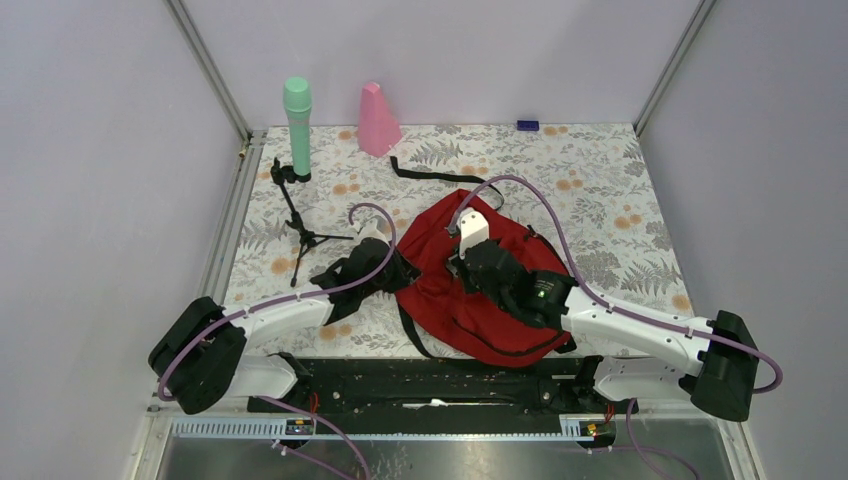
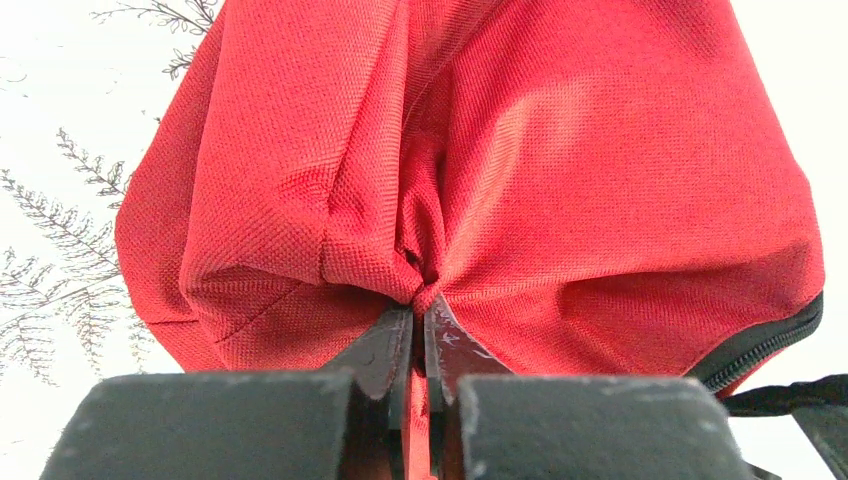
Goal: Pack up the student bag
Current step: Zip the student bag at the center of the board.
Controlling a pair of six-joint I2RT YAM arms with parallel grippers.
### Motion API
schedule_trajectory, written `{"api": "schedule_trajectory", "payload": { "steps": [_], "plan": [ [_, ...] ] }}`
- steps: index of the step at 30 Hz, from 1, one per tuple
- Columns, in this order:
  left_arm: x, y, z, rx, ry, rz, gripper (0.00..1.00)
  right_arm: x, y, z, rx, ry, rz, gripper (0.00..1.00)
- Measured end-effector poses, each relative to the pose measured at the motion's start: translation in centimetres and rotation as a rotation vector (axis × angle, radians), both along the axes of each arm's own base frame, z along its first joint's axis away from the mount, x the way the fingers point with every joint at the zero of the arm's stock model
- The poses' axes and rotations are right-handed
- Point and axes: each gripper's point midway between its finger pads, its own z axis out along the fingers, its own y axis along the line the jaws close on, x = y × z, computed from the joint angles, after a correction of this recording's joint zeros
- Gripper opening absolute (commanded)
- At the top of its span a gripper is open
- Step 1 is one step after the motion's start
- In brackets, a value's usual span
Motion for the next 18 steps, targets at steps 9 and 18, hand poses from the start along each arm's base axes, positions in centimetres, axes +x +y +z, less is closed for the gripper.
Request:
{"api": "schedule_trajectory", "payload": {
  "steps": [9,18],
  "plan": [
    [-1.1,0.1,1.3,0.121,-0.151,-0.121,0.79,0.7,-0.6,1.6,-0.03,-0.058,-0.013,0.0],
    [-5.1,-1.8,8.2,0.171,-0.55,-0.293,0.84,-0.5,0.2,3.1,0.054,-0.031,0.041,0.0]
  ]
}}
